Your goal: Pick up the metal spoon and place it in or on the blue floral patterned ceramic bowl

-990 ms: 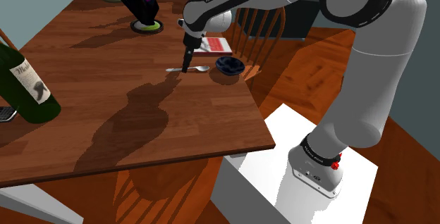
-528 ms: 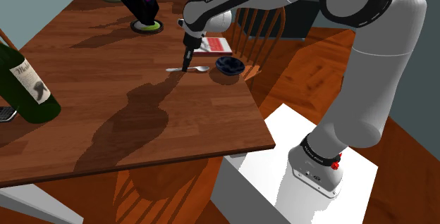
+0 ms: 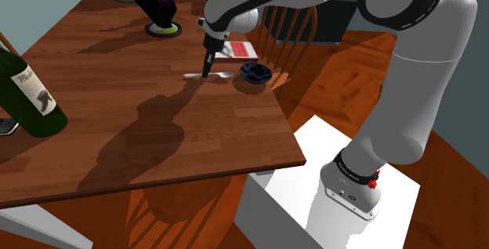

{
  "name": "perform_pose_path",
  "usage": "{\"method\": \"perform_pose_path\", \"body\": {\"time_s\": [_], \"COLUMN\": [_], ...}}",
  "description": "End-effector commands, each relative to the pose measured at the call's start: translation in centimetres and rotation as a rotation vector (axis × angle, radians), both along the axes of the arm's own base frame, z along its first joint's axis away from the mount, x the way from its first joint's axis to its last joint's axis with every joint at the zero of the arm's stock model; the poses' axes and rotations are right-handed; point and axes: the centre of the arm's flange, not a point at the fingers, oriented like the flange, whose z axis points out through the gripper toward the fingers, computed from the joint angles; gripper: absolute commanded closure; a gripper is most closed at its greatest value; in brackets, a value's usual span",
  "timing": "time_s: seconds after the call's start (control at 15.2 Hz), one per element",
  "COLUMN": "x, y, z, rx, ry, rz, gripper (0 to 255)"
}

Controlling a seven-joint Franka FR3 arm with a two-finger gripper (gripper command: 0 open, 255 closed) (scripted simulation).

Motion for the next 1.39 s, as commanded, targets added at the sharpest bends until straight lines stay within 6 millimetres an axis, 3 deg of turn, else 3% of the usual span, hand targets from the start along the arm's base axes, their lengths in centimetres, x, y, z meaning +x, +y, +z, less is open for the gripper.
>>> {"method": "perform_pose_path", "body": {"time_s": [0.0, 1.19, 1.32], "x": [0.0, 0.0, -1.5], "y": [-0.1, -0.1, -2.2], "z": [1.0, 10.1, 10.3], "rx": [0.0, 0.0, 0.0], "ry": [0.0, 0.0, 0.0], "rz": [0.0, 0.0, 0.0], "gripper": [255, 255, 255]}}
